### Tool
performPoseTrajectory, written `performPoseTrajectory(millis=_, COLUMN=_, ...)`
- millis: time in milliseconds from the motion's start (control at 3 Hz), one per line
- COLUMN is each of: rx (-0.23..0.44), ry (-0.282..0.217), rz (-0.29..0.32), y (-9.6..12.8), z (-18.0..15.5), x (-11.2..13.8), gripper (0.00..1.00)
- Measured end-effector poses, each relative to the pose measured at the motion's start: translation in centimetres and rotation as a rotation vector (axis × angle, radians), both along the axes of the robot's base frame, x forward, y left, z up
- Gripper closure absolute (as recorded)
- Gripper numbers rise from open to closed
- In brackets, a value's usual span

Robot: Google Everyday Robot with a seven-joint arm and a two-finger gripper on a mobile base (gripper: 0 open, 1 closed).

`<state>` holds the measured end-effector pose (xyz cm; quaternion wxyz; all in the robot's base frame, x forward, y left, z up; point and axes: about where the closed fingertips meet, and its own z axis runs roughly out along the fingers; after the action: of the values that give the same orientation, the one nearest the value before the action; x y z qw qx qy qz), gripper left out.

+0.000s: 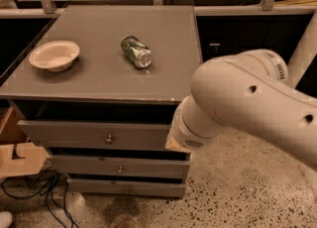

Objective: Open top drawer

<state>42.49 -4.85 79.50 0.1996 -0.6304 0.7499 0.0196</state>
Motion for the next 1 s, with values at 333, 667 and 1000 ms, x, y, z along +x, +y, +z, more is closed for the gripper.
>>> performPoseTrajectory(millis=333, rx=-0.01, ry=-0.039, rz=-0.013, y=2.1, z=-4.8, x=2.5, gripper=1.0)
performPoseTrajectory(millis=667, rx=-0.01, ry=-0.041, rz=-0.014, y=2.1, z=-4.8, x=2.6, gripper=1.0)
performPoseTrajectory(millis=1000, rx=0.02, ry=-0.062, rz=-0.052, y=2.5, z=-5.3, x=3.9, gripper=1.0)
